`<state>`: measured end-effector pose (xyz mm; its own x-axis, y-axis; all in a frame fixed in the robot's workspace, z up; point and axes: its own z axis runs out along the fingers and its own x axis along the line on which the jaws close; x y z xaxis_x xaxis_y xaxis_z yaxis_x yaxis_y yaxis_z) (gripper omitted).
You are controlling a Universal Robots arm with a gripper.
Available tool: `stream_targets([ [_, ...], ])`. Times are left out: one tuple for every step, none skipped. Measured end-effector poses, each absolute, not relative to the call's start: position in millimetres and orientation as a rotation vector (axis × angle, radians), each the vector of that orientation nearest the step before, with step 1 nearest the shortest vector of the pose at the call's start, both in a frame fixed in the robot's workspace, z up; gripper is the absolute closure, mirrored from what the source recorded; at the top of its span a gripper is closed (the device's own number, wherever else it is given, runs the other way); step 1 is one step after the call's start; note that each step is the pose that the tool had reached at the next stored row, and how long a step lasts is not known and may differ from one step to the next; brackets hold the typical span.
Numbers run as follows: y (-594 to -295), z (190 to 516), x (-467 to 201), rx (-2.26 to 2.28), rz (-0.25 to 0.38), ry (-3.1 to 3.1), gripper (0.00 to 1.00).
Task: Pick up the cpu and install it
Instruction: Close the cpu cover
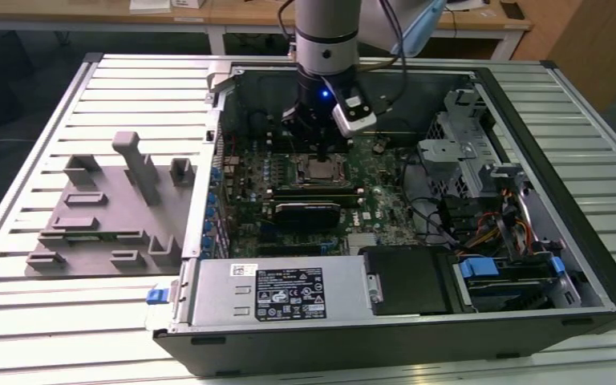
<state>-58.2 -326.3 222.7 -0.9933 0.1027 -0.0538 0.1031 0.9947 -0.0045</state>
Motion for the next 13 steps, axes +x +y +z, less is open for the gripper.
stream_targets([
  [-326.3,221.9,-59.4,0.159,-0.011,3.084,0.89],
  [-326.4,220.9,-60.3,0.158,-0.011,3.084,0.89],
  [-326.5,219.9,-61.1,0.157,-0.011,3.084,0.89],
  [-326.5,218.8,-61.9,0.157,-0.011,3.084,0.89],
  [-326.5,217.9,-62.8,0.156,-0.011,3.084,0.89],
  [-326.6,217.1,-64.2,0.155,-0.011,3.084,0.89],
  [-326.6,216.4,-66.0,0.155,-0.011,3.084,0.89],
  [-326.6,215.6,-67.7,0.155,-0.011,3.084,0.89],
  [-326.6,214.7,-69.3,0.154,-0.011,3.084,0.89],
  [-326.6,214.0,-70.6,0.154,-0.011,3.084,0.89],
  [-326.6,213.2,-72.3,0.153,-0.011,3.084,0.89],
  [-326.6,212.4,-74.0,0.153,-0.011,3.084,0.89],
  [-326.6,211.6,-75.6,0.152,-0.011,3.084,0.89],
])
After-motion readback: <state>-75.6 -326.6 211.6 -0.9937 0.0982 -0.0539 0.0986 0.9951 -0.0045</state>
